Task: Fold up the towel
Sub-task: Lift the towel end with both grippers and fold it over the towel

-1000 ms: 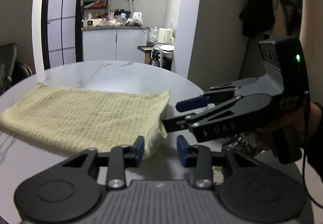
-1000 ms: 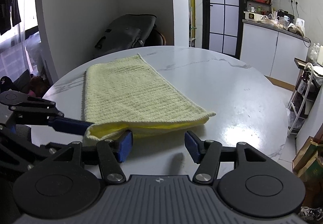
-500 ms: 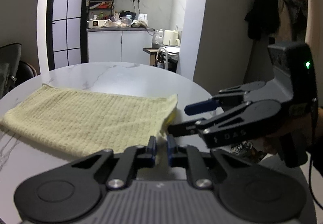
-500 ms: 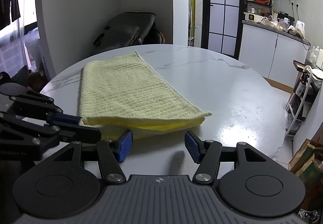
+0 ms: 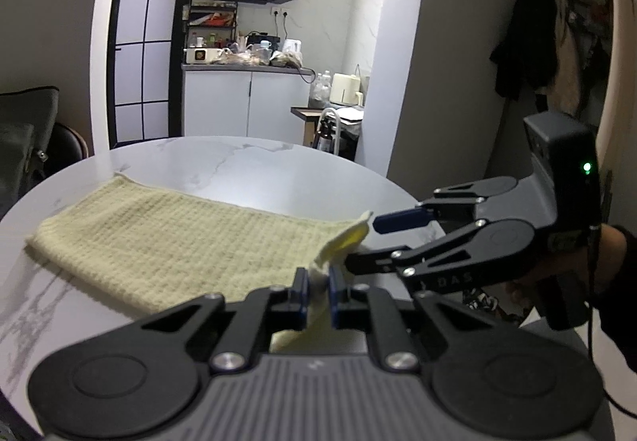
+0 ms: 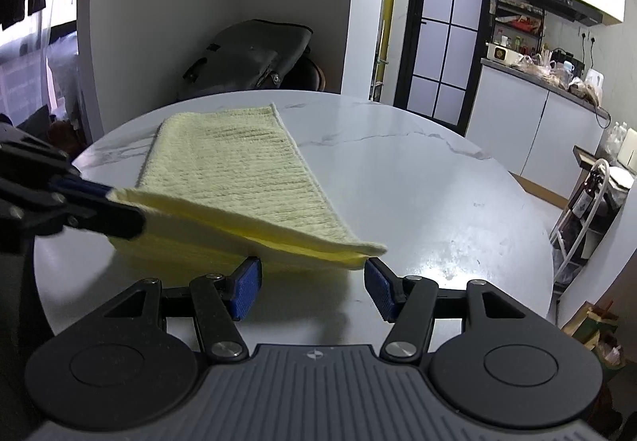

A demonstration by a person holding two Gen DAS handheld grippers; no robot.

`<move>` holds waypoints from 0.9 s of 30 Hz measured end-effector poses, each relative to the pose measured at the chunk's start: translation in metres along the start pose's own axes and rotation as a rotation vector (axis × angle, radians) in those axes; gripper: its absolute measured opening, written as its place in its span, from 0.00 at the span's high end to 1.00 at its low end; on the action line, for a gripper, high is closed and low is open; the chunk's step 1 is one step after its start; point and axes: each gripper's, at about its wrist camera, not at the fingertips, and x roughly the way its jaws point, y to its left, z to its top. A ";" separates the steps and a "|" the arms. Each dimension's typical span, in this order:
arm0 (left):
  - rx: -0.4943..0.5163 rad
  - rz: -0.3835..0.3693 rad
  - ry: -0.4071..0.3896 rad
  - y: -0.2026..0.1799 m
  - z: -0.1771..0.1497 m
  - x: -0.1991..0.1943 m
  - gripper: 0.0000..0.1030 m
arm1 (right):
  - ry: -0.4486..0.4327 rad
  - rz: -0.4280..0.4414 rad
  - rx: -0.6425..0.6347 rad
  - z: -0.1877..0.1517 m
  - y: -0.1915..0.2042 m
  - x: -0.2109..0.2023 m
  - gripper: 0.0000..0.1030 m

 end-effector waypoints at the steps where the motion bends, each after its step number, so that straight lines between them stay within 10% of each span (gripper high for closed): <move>1: -0.003 0.013 0.000 0.003 -0.001 -0.003 0.90 | 0.001 0.002 -0.008 -0.001 0.001 0.000 0.38; 27: -0.022 0.105 0.029 0.021 -0.022 -0.036 0.90 | -0.030 0.161 -0.299 0.009 0.047 -0.018 0.39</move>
